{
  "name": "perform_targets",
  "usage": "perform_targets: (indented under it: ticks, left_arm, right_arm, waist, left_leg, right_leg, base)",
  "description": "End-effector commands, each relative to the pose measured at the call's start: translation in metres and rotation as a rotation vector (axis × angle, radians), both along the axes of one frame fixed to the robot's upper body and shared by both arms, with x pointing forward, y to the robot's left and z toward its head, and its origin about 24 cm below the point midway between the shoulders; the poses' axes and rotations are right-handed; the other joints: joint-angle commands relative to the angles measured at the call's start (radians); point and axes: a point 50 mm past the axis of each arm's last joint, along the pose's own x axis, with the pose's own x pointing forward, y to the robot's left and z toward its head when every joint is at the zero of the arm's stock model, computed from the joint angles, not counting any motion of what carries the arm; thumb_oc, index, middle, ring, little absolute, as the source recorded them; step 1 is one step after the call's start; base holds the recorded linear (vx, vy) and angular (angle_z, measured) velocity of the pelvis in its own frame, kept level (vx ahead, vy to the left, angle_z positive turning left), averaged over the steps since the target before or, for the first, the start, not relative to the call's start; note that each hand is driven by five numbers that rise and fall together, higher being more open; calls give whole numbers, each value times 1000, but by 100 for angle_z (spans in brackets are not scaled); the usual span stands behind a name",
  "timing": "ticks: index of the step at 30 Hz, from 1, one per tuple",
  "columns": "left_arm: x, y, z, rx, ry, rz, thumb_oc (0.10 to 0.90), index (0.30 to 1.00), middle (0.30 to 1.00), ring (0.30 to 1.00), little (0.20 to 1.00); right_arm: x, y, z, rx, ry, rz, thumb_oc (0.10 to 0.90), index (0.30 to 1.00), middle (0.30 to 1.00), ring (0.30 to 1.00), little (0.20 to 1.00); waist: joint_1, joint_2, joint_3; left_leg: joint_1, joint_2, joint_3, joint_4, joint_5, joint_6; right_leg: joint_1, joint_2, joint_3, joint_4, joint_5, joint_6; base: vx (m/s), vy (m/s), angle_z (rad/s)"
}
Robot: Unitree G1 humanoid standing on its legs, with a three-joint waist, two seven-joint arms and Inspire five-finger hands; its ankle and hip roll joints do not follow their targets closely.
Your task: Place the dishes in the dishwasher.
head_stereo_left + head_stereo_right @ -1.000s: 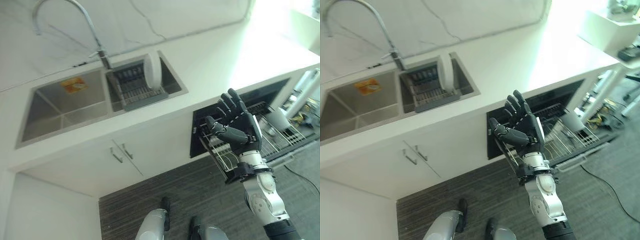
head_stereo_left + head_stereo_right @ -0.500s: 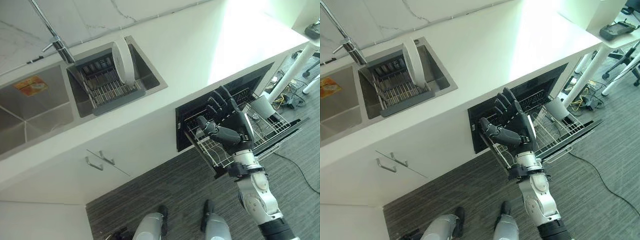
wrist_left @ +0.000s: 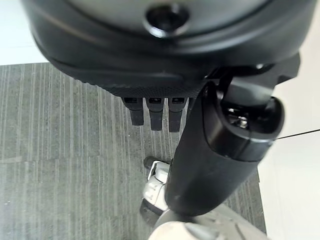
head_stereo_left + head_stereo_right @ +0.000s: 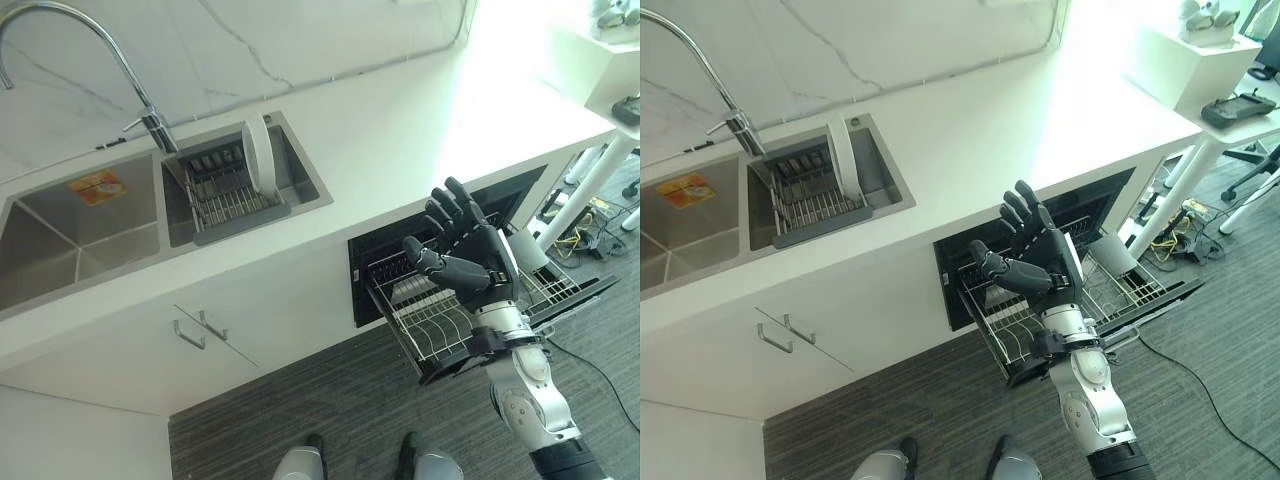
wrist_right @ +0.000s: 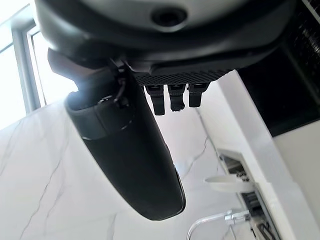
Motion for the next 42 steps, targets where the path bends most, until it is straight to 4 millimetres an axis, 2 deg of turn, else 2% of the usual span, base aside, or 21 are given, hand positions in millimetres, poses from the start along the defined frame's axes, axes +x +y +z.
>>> perform_targets:
  ticks: [1,2,3,5,6,7,8,10,12,13,15,17,19,21,24,30,32,35,37,40,42]
  left_arm:
    - [-1,12,3,55,11,-48,800,900,900,900,900]
    - [0,13,3,52,6,-51,800,900,900,900,900]
    - [3,12,3,42,-2,-49,800,900,900,900,900]
    - [4,10,3,25,0,-71,800,900,900,900,900]
    - [3,9,3,21,7,-81,800,900,900,900,900]
    - [2,8,2,6,11,-73,800,900,900,900,900]
    - [3,7,2,2,23,-71,800,900,900,900,900]
    - [7,10,3,37,23,-123,800,900,900,900,900]
    - [11,14,4,69,20,-166,800,900,900,900,900]
    - [10,14,4,70,21,-166,800,900,900,900,900]
    - [7,17,4,83,36,-147,800,900,900,900,900]
    - [8,20,5,90,42,-135,800,900,900,900,900]
    - [10,23,6,91,35,-121,800,900,900,900,900]
    - [11,26,7,89,26,-87,800,900,900,900,900]
    - [9,25,6,81,29,-82,800,900,900,900,900]
    - [-9,10,1,59,69,-101,800,900,900,900,900]
    - [-15,10,0,68,90,-107,800,900,900,900,900]
    - [-21,10,0,73,110,-122,800,900,900,900,900]
    - [-24,11,0,82,121,-146,800,900,900,900,900]
    - [-23,21,2,92,128,-172,800,900,900,900,900]
    - [-25,30,5,105,122,-203,800,900,900,900,900]
  right_arm:
    - [-5,11,79,3,-411,40,800,900,900,900,900]
    - [-3,12,82,4,-419,38,800,900,900,900,900]
    - [2,15,91,5,-438,41,800,900,900,900,900]
    - [6,18,102,-2,-475,36,800,900,900,900,900]
    - [7,19,104,0,-480,31,800,900,900,900,900]
    - [8,20,107,-4,-485,19,800,900,900,900,900]
    - [8,19,106,5,-470,4,800,900,900,900,900]
    - [8,15,102,59,-434,-12,800,900,900,900,900]
    - [0,14,88,79,-407,-10,800,900,900,900,900]
    - [0,14,88,78,-406,-8,800,900,900,900,900]
    - [-3,21,85,83,-414,25,800,900,900,900,900]
    - [-2,20,85,108,-410,18,800,900,900,900,900]
    - [-1,18,84,110,-411,17,800,900,900,900,900]
    - [2,13,81,124,-394,21,800,900,900,900,900]
    - [2,11,77,120,-386,20,800,900,900,900,900]
    - [-1,4,76,92,-364,-14,800,900,900,900,900]
    - [-3,-2,76,95,-368,-28,800,900,900,900,900]
    - [-4,-1,82,79,-402,-28,800,900,900,900,900]
    - [2,5,93,59,-416,1,800,900,900,900,900]
    - [25,13,112,159,-343,79,800,900,900,900,900]
    - [40,14,138,50,-372,41,800,900,900,900,900]
  waist:
    - [17,-63,40]
    - [26,-65,55]
    - [34,-50,70]
    - [41,-4,75]
    - [45,3,75]
    - [43,7,69]
    - [43,3,55]
    - [44,-8,35]
    - [58,-23,26]
    - [59,-23,27]
    - [63,-17,29]
    - [51,-26,35]
    - [33,-43,48]
    - [28,-54,45]
    - [28,-56,34]
    - [32,-45,3]
    - [40,-42,-12]
    - [49,-40,-22]
    - [67,-39,-26]
    - [101,-40,-28]
    - [128,-43,-20]
  left_leg:
    - [15,-7,20,75,36,0]
    - [-10,-8,-2,98,68,-8]
    - [-42,2,-19,75,68,-9]
    - [-142,74,-34,75,42,-23]
    - [-172,92,-47,75,56,-28]
    - [-176,94,-38,75,36,-20]
    - [-174,87,-30,75,16,-18]
    - [-160,74,-8,75,-11,-4]
    - [-128,26,-20,75,-39,29]
    - [-125,24,-20,75,-40,31]
    - [-90,20,-3,75,-65,58]
    - [-78,13,5,75,-83,65]
    - [-66,-2,16,75,-103,67]
    - [-67,-8,25,75,-114,71]
    - [-69,1,38,75,-115,65]
    - [-84,60,43,75,-93,10]
    - [-92,63,30,75,-89,-2]
    - [-87,52,11,75,-96,-2]
    - [-77,45,-4,75,-100,-3]
    - [-65,37,-27,75,-102,-6]
    - [-65,33,-44,75,-98,-7]
  right_leg:
    - [128,-37,71,-103,-98,49]
    - [133,-33,86,-103,-98,44]
    - [138,-21,102,-103,-99,50]
    - [148,-15,97,-103,-113,73]
    - [156,-18,101,-103,-118,77]
    - [163,-30,92,-103,-125,86]
    - [171,-63,92,-103,-120,114]
    - [181,-95,80,-103,-111,137]
    - [204,-121,61,-103,-71,135]
    - [206,-122,59,-103,-68,134]
    - [205,-102,0,-103,-43,117]
    - [157,-75,9,-103,-41,117]
    - [90,-70,40,-103,-19,131]
    - [68,-63,66,-103,-22,135]
    - [66,-61,57,-103,-32,135]
    - [95,-49,21,-103,-92,112]
    - [102,-47,7,-103,-99,110]
    - [111,-46,2,-103,-106,107]
    - [118,-48,1,-103,-107,106]
    - [129,-54,-11,-103,-108,105]
    - [133,-60,-25,-103,-105,106]
  base:
    - [72,38,15]
    - [98,200,23]
    - [110,401,41]
    - [155,589,24]
    - [186,576,-8]
    - [209,511,-19]
    - [210,503,-30]
    - [199,384,-44]
    - [234,338,-28]
    - [198,322,-13]
    - [84,174,-11]
    - [14,-7,-53]
    - [22,-84,-41]
    - [42,-125,7]
    - [60,-86,9]
    - [116,-85,10]
    - [177,-95,23]
    - [173,-14,14]
    - [161,12,4]
    - [168,33,10]
    - [145,45,24]
